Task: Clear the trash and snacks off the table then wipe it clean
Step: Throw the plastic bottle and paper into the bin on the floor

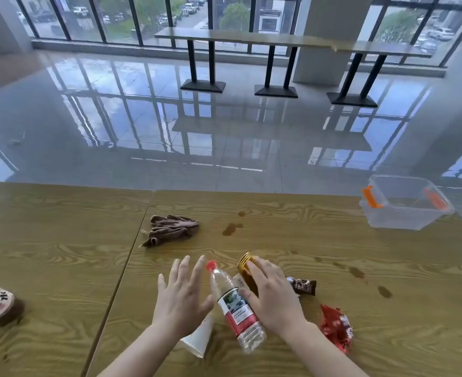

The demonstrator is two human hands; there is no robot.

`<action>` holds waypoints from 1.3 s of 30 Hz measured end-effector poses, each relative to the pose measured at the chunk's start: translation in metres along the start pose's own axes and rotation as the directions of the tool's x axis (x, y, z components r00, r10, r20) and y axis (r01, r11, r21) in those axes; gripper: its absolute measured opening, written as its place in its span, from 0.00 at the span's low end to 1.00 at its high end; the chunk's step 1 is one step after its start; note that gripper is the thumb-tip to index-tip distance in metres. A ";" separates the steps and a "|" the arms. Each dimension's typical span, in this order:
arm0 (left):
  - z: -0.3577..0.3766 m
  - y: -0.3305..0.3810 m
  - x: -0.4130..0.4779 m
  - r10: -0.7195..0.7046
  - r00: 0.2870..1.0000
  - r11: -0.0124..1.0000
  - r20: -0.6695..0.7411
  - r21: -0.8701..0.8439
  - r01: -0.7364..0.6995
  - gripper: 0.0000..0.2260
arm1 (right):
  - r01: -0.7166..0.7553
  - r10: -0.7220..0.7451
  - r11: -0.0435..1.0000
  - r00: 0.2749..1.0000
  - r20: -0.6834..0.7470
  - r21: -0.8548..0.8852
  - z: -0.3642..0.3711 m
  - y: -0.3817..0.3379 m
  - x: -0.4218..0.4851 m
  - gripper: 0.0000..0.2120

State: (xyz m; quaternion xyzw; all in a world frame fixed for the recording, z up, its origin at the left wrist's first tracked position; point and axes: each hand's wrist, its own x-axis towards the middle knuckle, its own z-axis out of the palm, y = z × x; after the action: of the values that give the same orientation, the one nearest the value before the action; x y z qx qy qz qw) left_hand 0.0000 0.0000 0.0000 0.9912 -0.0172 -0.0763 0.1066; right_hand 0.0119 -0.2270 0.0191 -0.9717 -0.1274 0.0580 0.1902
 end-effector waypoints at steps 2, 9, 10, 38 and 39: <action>0.009 -0.002 -0.006 -0.014 0.998 1.000 0.064 0.025 0.012 0.39 | -0.007 0.006 1.000 1.000 0.026 0.021 0.011 -0.002 -0.005 0.32; 0.045 -0.006 -0.026 -0.073 0.990 0.997 0.120 -0.006 0.074 0.34 | -0.017 0.017 1.000 0.999 0.030 0.002 0.041 -0.007 -0.026 0.26; 0.048 -0.005 -0.028 -0.073 0.989 0.997 0.127 -0.007 0.074 0.33 | -0.018 0.019 1.000 0.999 0.039 -0.010 0.044 -0.008 -0.028 0.26; 0.018 0.012 -0.028 -0.186 0.982 0.944 -0.023 -0.282 0.172 0.29 | -0.139 0.145 0.980 0.989 -0.034 0.142 0.034 -0.008 -0.034 0.21; 0.016 0.016 -0.028 -0.186 0.982 0.944 -0.040 -0.283 0.167 0.29 | -0.133 0.141 0.980 0.989 -0.046 0.150 0.030 -0.006 -0.034 0.22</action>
State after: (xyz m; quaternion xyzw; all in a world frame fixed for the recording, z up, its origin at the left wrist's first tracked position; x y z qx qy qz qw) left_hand -0.0307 -0.0173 -0.0077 0.9658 0.0861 -0.0541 0.2384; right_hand -0.0267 -0.2202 -0.0046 -0.9628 -0.0500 0.0529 0.2602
